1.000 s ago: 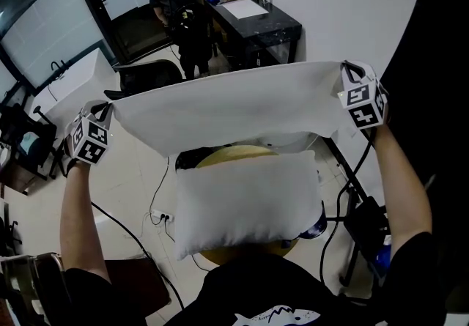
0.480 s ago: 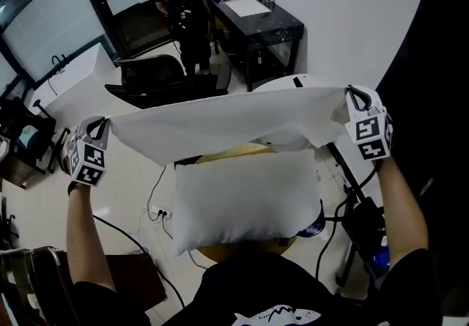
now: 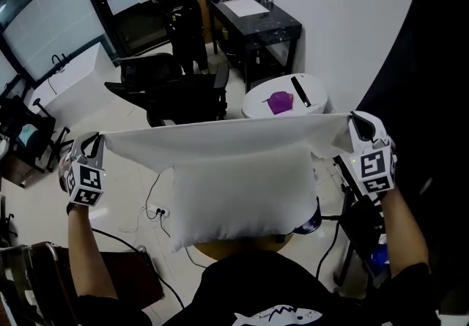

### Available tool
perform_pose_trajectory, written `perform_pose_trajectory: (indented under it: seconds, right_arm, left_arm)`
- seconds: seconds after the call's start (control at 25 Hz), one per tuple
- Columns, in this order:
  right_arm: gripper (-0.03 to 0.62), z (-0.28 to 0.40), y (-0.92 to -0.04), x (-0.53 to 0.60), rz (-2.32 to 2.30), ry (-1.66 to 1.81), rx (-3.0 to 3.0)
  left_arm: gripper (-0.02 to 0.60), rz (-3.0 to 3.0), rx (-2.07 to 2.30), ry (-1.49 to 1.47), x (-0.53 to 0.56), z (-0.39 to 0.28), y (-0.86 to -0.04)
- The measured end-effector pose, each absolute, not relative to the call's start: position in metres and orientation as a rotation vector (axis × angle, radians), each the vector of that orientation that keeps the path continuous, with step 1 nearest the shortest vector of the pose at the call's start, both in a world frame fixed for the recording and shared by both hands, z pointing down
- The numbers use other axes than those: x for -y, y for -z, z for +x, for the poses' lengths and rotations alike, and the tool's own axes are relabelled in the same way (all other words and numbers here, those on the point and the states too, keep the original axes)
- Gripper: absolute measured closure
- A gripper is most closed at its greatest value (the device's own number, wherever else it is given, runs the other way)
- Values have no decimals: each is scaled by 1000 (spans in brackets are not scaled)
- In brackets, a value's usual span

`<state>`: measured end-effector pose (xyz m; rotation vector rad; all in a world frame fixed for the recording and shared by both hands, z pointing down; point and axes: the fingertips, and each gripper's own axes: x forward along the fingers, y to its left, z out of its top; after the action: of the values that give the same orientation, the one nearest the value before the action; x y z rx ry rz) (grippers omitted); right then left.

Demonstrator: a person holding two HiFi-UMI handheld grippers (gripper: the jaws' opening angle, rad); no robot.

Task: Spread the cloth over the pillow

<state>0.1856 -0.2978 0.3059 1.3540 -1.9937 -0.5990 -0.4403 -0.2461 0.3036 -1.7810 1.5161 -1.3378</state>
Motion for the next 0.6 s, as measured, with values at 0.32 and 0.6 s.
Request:
perform_pose_trajectory:
  seconds: [0.32, 0.6]
  right_arm:
    - [580, 192, -318, 243, 1249, 615, 2006]
    - [580, 194, -336, 189, 1231, 576, 2060]
  left_arm:
    - [581, -1783, -1517, 1355, 188, -435, -319]
    - [581, -1825, -1561, 1394, 118, -430, -356]
